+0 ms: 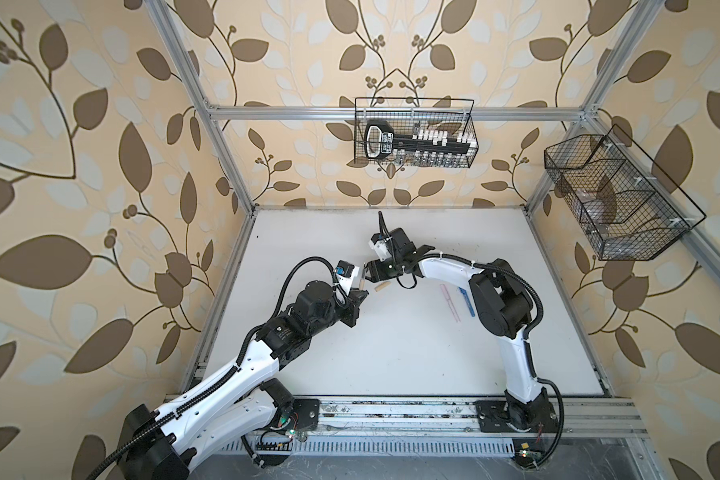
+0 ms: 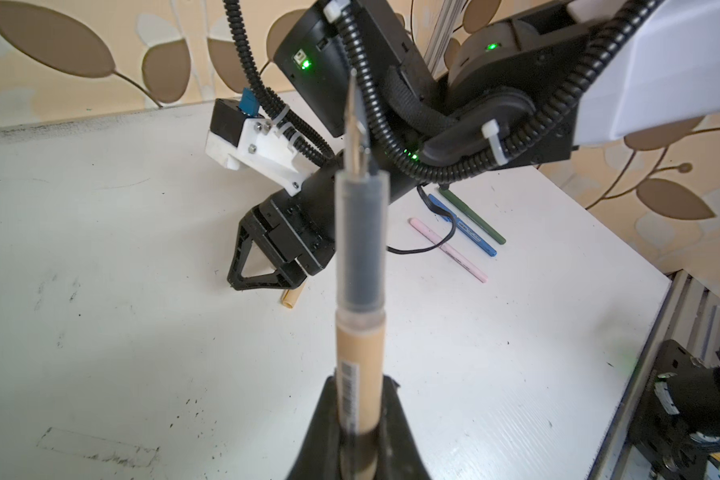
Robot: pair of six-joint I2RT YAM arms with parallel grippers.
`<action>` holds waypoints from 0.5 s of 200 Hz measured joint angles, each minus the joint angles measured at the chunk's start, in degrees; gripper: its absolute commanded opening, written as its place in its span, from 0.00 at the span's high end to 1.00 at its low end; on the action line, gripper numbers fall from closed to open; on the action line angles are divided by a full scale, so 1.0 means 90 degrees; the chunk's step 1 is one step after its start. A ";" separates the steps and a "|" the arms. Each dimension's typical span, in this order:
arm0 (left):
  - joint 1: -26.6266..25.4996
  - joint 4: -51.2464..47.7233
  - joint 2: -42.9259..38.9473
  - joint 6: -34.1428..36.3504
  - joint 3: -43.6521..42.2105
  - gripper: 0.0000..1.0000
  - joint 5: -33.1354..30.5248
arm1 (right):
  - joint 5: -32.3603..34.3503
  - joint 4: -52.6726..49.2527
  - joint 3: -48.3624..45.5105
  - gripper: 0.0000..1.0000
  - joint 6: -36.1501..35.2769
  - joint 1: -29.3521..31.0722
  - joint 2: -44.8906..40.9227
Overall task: Insert the pens into the pen caps
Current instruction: 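Move the right gripper away toward the wooden cap on the table, then lower the open right gripper down over the wooden cap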
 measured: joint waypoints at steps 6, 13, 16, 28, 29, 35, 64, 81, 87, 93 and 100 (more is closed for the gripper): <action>0.0000 0.0000 0.0000 0.0000 0.0000 1.00 -0.0002 | -0.0022 -0.0039 0.0063 0.37 -0.0002 0.0024 0.0039; 0.0000 0.0000 0.0000 0.0000 0.0000 1.00 -0.0007 | -0.0044 -0.0080 0.0104 0.37 -0.0005 0.0041 0.0070; 0.0000 0.0002 0.0000 0.0000 0.0000 1.00 -0.0007 | -0.0061 -0.0100 0.0112 0.37 -0.0012 0.0044 0.0075; 0.0000 0.0002 0.0000 0.0000 -0.0002 1.00 -0.0024 | -0.0107 -0.0214 0.0114 0.37 -0.0044 0.0056 0.0075; 0.0000 0.0002 0.0000 0.0000 0.0000 1.00 -0.0027 | -0.0112 -0.0221 0.0114 0.37 -0.0044 0.0056 0.0075; 0.0000 0.0005 0.0000 0.0000 0.0000 1.00 -0.0036 | -0.0141 -0.0267 0.0114 0.37 -0.0068 0.0056 0.0075; 0.0000 0.0007 0.0039 0.0000 0.0000 1.00 -0.0049 | -0.0274 -0.0629 0.0119 0.37 -0.0257 0.0053 0.0075; 0.0000 0.0005 0.0061 0.0002 0.0000 1.00 -0.0049 | -0.0338 -0.0845 0.0129 0.37 -0.0379 0.0056 0.0100; 0.0000 0.0007 0.0063 0.0000 0.0000 1.00 -0.0049 | -0.0362 -0.0918 0.0129 0.37 -0.0418 0.0058 0.0107; 0.0000 0.0012 0.0063 0.0002 0.0000 1.00 -0.0049 | -0.0384 -0.0986 0.0129 0.37 -0.0459 0.0063 0.0109; 0.0000 0.0015 0.0063 0.0002 -0.0002 1.00 -0.0049 | -0.0403 -0.1069 0.0129 0.37 -0.0508 0.0070 0.0114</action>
